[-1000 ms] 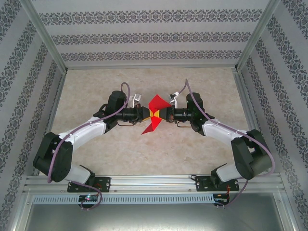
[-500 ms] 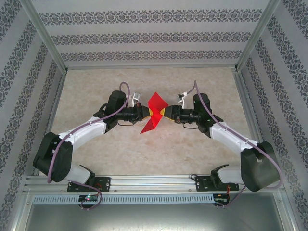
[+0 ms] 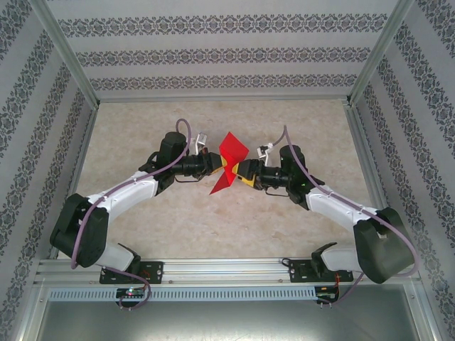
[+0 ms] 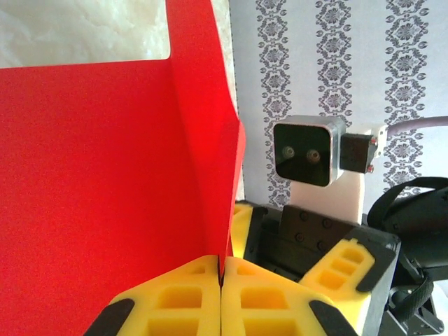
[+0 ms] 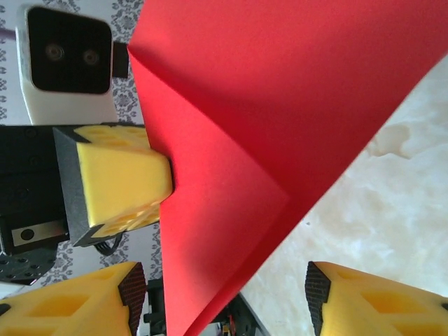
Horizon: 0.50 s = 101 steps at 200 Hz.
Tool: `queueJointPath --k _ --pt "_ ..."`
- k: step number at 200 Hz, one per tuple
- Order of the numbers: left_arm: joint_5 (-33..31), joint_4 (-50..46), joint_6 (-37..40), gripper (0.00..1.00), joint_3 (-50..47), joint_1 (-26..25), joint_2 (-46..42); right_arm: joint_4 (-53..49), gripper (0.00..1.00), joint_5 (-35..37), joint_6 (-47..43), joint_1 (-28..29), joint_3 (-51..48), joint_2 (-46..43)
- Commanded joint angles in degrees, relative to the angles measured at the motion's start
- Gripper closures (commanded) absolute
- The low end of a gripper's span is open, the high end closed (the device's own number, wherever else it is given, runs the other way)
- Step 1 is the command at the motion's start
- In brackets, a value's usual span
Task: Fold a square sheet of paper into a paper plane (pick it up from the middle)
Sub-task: Turn over a square sheet of paper at the center of the table.
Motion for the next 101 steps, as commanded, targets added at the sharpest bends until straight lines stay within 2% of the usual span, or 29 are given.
queueJointPath --k 1,33,101 --pt "-0.3 5.3 -1.9 0.92 0.5 -0.4 0.4 4.1 0.38 1.3 2.8 1.9 1.2 2.0" --pt "-0.5 3.9 -0.8 0.91 0.1 -0.4 0.2 7.9 0.46 1.4 5.2 3.1 1.1 2.8" --pt "-0.7 3.7 0.4 0.89 -1.2 -0.4 0.5 7.0 0.68 1.3 5.3 2.5 0.7 1.8"
